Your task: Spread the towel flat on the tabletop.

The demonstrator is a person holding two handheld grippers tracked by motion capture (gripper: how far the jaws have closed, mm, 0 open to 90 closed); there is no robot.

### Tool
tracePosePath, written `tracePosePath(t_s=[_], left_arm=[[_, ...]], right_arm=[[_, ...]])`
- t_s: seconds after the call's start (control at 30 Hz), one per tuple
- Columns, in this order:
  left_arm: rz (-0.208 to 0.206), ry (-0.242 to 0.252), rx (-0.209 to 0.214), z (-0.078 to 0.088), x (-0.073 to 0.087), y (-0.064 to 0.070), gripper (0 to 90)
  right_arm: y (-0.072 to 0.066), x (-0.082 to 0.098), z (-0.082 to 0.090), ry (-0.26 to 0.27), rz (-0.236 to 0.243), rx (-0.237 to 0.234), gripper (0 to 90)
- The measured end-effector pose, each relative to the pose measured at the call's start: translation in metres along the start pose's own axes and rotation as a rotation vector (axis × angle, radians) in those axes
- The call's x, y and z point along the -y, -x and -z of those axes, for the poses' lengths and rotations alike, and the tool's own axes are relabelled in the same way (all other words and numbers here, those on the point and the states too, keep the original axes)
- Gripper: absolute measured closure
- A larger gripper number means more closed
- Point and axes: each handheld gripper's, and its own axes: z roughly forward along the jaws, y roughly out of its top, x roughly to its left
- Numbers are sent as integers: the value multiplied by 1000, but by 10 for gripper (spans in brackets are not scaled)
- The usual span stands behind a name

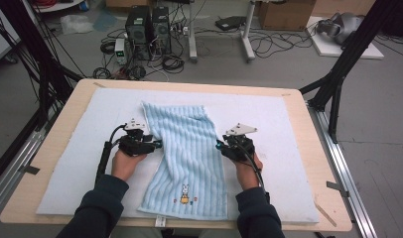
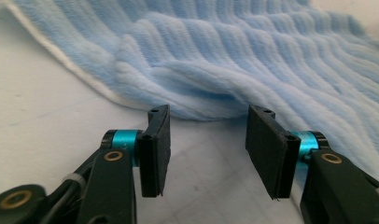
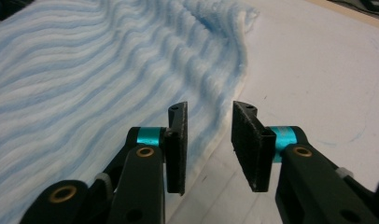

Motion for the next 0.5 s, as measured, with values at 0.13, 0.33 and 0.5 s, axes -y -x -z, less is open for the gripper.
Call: tracePosePath(t_s=[0.13,0.33,0.5], left_arm=[[-56,-42,59,-1,5,13,541],[-110,-23,61,-2,11,28,553],[-78,-37,16,1,11,28,872]], right_arm=[[-6,9,14,-18,6,2,603],[-6,22,28,17,-34,-1,598],[-5,21,28,26,-49,-15,580]])
